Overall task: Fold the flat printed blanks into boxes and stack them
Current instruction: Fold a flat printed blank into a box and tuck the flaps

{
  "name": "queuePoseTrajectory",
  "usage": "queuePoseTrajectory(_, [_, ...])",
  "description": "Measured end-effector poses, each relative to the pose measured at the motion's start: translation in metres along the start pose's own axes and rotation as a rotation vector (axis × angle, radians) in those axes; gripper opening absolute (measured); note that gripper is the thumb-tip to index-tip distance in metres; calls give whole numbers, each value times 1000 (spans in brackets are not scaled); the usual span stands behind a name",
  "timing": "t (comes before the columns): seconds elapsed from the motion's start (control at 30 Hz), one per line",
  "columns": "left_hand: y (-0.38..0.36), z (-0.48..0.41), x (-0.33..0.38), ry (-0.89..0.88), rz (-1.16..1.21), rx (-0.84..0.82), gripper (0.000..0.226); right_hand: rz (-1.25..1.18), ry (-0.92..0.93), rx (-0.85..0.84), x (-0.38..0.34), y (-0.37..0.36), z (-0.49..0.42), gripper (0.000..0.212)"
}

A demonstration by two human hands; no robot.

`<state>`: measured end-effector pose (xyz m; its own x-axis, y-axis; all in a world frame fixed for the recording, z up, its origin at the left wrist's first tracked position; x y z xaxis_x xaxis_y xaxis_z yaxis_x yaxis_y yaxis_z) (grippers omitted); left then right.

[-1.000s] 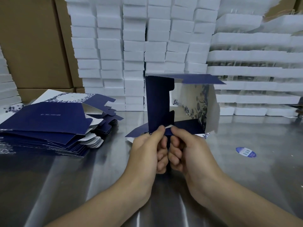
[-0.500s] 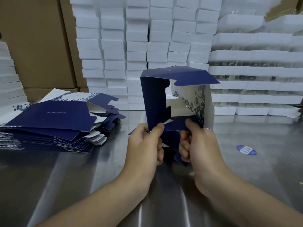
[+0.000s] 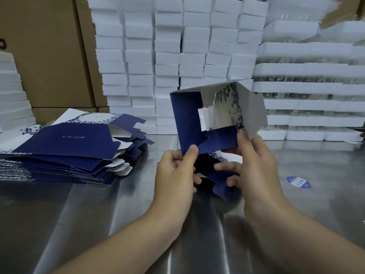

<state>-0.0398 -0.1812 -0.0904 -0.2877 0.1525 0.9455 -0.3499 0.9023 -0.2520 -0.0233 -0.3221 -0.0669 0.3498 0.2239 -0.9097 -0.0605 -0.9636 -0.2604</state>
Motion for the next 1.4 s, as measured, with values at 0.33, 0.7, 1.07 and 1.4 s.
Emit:
queuePoseTrajectory(0.33, [10,-1,17,-446,-162,-88,104,33,147,-77,-12,-3,6,39])
queuePoseTrajectory(0.7, [9,6,29,-434,-56,-105,32,8,234,-6,-13,2,0,31])
queuePoseTrajectory(1.07, [13,1,30,-538,-236,71,30,83,333,-6,-14,-1,6,18])
queuePoseTrajectory(1.4, [22,-12,32,-453,-242,178,18,203,515,-108,-22,-2,8,46])
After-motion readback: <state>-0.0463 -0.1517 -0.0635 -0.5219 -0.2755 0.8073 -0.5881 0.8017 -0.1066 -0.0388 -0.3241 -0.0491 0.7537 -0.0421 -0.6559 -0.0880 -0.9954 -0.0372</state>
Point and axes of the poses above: each hand's wrist, its own z-axis away from the middle knuckle, its own y-axis out of the back of the hand, x = y × z, the point moved 2 cm from there along -z, towards the middle knuckle, and after that the axes turned 1 degree about y, right-handed, at the moved point
